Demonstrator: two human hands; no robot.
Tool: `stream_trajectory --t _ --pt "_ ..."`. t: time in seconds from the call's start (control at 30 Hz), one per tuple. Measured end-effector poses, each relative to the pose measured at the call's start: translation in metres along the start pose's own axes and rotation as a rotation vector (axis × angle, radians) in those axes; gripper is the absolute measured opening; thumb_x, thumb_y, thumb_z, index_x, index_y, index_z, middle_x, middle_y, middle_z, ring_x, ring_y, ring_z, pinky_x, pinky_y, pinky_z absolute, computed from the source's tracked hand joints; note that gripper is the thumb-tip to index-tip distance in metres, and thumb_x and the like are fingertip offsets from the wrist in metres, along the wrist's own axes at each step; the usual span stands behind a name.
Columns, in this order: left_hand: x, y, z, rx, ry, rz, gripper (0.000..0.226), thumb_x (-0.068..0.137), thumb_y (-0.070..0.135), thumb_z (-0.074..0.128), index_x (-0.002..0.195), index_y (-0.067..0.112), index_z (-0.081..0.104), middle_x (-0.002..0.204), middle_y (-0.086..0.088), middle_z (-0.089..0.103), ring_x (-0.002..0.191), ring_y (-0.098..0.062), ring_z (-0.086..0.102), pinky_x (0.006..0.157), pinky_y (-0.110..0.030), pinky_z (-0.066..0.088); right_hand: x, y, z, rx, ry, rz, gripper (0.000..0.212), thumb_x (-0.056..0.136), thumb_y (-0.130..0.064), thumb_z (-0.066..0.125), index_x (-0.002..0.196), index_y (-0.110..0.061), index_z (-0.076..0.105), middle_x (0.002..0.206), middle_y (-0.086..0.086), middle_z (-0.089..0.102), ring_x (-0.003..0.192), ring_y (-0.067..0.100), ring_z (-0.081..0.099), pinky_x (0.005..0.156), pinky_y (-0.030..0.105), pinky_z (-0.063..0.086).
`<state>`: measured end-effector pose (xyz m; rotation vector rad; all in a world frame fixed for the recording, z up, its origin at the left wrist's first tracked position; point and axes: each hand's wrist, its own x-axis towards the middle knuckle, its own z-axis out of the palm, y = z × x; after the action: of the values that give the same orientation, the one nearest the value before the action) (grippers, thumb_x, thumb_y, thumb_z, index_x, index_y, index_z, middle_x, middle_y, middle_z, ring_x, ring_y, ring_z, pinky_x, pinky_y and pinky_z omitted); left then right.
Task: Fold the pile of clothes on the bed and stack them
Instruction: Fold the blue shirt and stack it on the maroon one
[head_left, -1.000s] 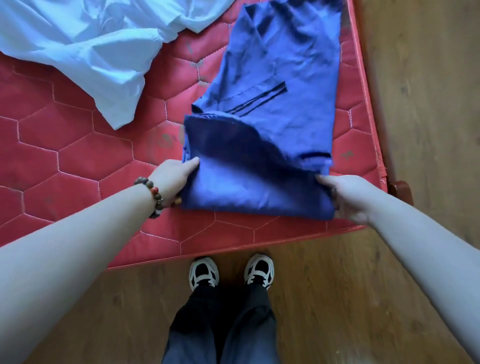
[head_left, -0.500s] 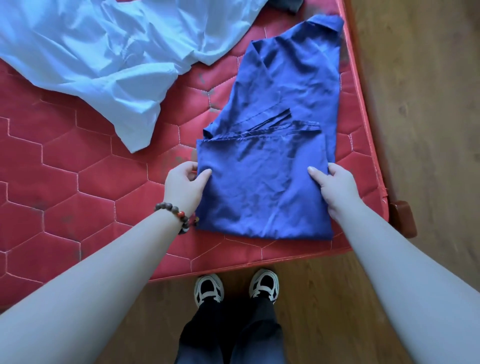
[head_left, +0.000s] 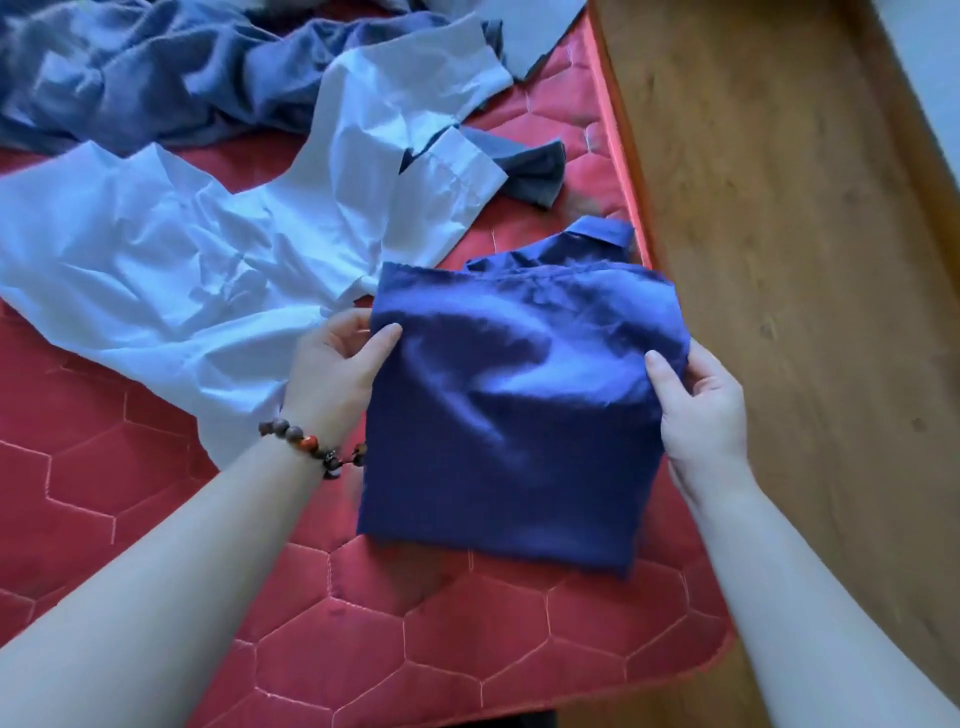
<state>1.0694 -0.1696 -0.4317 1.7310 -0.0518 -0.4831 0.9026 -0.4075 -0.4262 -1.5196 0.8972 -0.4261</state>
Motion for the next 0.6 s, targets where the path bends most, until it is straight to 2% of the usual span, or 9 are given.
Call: stream_trajectory --t 0.07,0.13,0.17,0.23,0.3,0.37,0.43,0.5,0.6 --pt "0.03 -0.009 0.009 0.084 0.003 -0.036 0.012 0.092 0.01 0.062 0.091 0.02 0.069 0.084 0.006 0.074 0.081 -0.011 0.067 0.081 -0.031 0.055 0.034 0.012 0.003 -0.044 -0.007 0.04 0.021 0.095 -0.007 0.057 0.101 -0.023 0.068 0.096 -0.009 0.072 0.089 0.002 0.066 0.083 0.022 0.052" --pt "0.055 -0.027 0.02 0.294 -0.026 -0.117 0.009 0.092 0.015 0.063 0.087 0.022 0.066 0.084 0.004 0.07 0.081 -0.013 0.065 0.081 -0.033 0.053 0.065 0.029 0.008 -0.152 -0.057 0.122 0.011 0.093 -0.007 0.06 0.094 -0.016 0.066 0.082 -0.007 0.069 0.069 -0.006 0.062 0.072 0.022 0.05" --pt "0.065 -0.036 0.024 0.406 -0.048 -0.173 0.013 0.091 0.02 0.065 0.079 0.024 0.063 0.079 0.002 0.067 0.078 -0.015 0.061 0.078 -0.031 0.05 0.079 0.039 0.01 -0.218 -0.092 0.163 0.004 0.092 -0.008 0.062 0.091 -0.011 0.064 0.072 -0.007 0.064 0.057 -0.009 0.057 0.065 0.016 0.046" --pt "0.083 -0.046 0.032 0.542 -0.032 -0.258 0.028 0.085 0.035 0.067 0.068 0.016 0.058 0.072 -0.005 0.058 0.073 -0.018 0.052 0.07 -0.033 0.045 0.103 0.05 0.015 -0.308 -0.109 0.198 0.01 0.09 -0.012 0.065 0.09 -0.003 0.062 0.062 -0.007 0.056 0.044 -0.008 0.05 0.052 0.011 0.039" --pt "0.099 -0.049 0.034 0.515 0.007 -0.245 0.045 0.075 0.046 0.062 0.071 0.002 0.06 0.068 -0.012 0.055 0.066 -0.017 0.048 0.065 -0.039 0.043 0.123 0.053 0.019 -0.273 -0.08 0.207 0.016 0.089 -0.018 0.068 0.095 -0.004 0.063 0.068 -0.003 0.064 0.05 -0.007 0.056 0.057 0.016 0.044" --pt "0.111 -0.043 0.04 0.443 0.022 -0.22 0.043 0.078 0.039 0.066 0.078 -0.004 0.062 0.068 -0.01 0.054 0.065 -0.016 0.047 0.062 -0.035 0.04 0.138 0.048 0.022 -0.175 -0.067 0.245 0.013 0.088 -0.019 0.069 0.095 -0.01 0.062 0.077 0.0 0.071 0.063 0.001 0.065 0.065 0.023 0.052" --pt "0.118 -0.036 0.046 0.375 0.022 -0.207 0.02 0.087 0.022 0.067 0.087 0.002 0.068 0.078 -0.008 0.062 0.072 -0.016 0.054 0.068 -0.037 0.048 0.148 0.044 0.025 -0.115 -0.08 0.273 0.007 0.087 -0.015 0.069 0.09 -0.013 0.064 0.086 0.008 0.074 0.075 0.012 0.067 0.075 0.032 0.054" --pt "0.117 -0.027 0.05 0.271 0.021 -0.193 0.006 0.09 0.015 0.065 0.089 0.013 0.071 0.085 -0.004 0.069 0.077 -0.013 0.06 0.074 -0.034 0.052 0.149 0.04 0.024 -0.126 -0.089 0.232 0.005 0.086 -0.011 0.068 0.084 -0.014 0.066 0.092 0.017 0.073 0.079 0.015 0.063 0.078 0.034 0.051" --pt "0.108 -0.014 0.047 0.142 0.01 -0.146 0.011 0.092 0.009 0.062 0.096 0.016 0.07 0.09 0.001 0.071 0.083 -0.009 0.065 0.078 -0.027 0.053 0.137 0.026 0.02 -0.098 -0.073 0.159 0.016 0.088 -0.006 0.065 0.083 -0.02 0.068 0.085 0.0 0.073 0.078 0.009 0.063 0.074 0.026 0.05"
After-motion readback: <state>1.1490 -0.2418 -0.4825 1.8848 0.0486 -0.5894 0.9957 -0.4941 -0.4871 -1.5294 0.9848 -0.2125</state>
